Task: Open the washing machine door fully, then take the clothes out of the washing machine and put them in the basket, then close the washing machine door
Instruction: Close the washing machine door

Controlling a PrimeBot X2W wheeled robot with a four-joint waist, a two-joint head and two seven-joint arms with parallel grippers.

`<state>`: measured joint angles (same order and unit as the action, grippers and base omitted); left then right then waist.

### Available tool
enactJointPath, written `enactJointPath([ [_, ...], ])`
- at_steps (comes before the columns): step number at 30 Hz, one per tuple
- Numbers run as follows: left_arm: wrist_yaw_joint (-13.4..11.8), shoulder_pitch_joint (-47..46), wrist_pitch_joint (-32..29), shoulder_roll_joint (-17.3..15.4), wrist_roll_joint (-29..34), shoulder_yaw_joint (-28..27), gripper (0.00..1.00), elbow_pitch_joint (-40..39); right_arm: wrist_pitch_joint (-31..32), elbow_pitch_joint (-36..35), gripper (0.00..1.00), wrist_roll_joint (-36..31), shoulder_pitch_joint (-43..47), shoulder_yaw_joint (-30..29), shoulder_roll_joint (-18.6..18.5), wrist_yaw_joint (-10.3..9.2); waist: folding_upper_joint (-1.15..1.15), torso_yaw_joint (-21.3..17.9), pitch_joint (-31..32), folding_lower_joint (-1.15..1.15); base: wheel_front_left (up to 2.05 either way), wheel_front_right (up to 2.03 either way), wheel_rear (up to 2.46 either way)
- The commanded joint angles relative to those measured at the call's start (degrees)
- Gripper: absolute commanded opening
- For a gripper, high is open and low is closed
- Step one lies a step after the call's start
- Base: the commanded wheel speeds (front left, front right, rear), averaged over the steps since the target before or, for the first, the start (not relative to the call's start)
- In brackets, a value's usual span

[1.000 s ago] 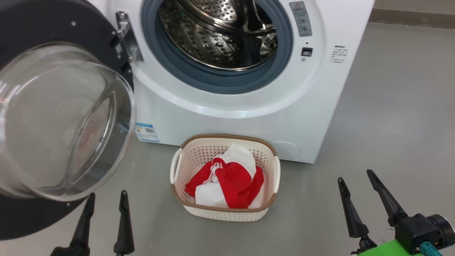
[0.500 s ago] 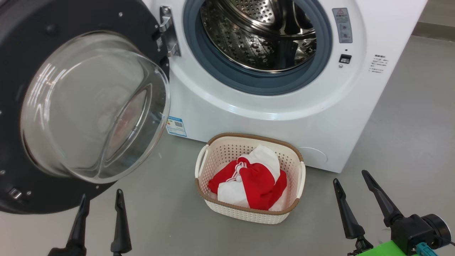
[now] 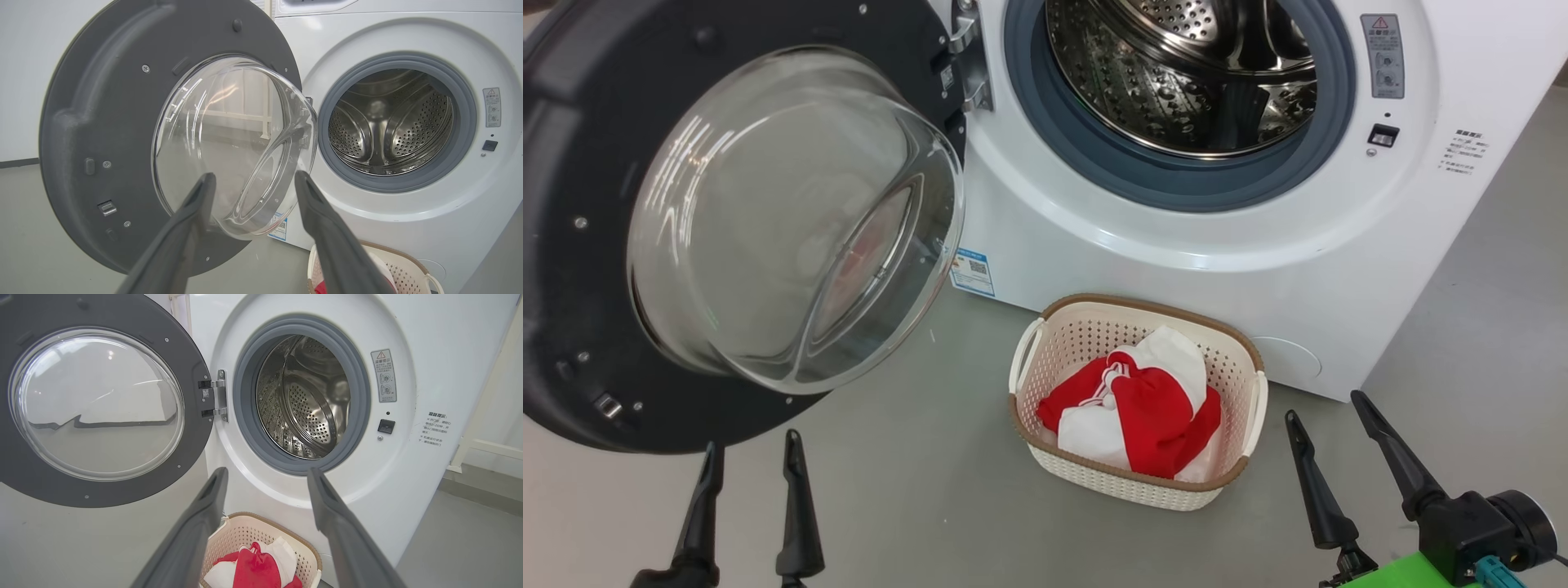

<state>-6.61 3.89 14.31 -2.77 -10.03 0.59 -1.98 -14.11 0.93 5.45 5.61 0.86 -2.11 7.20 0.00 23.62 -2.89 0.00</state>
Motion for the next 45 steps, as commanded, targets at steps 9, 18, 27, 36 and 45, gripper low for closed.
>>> enactJointPath([
  [9,-1.04,-0.39,0.69,-0.16,0.83,-1.40,1.00,-2.03,-0.09,-1.27,1.00,-0.53,-2.72,1.72,-0.76,0.29,0.00,0.45,-0.13,0.00,0.00,0.00,0.00],
  [18,-2.19,-0.84,0.69,-0.16,2.28,-2.18,0.00,-4.31,0.13,-1.36,1.00,-0.60,-2.41,1.56,-0.76,0.29,0.00,0.23,0.36,0.00,0.00,0.00,0.00],
  [27,-1.78,-4.05,0.69,-0.55,-0.43,-8.23,0.00,-11.71,0.27,-1.43,1.00,-0.34,-1.63,1.34,-0.76,0.29,0.00,0.02,1.20,0.00,0.00,0.00,0.00],
  [36,1.36,-12.18,0.69,-0.34,-16.22,-16.64,0.00,-11.99,0.32,-1.33,1.00,0.03,-0.85,1.35,-0.76,0.29,0.00,-0.22,1.72,0.00,0.00,0.00,0.00],
  [45,2.87,-22.90,-3.71,-2.25,-33.22,-25.54,0.00,-3.68,0.42,-1.11,1.00,0.17,-0.61,1.88,-0.76,0.29,0.00,-1.47,2.43,0.00,0.00,0.00,0.00],
])
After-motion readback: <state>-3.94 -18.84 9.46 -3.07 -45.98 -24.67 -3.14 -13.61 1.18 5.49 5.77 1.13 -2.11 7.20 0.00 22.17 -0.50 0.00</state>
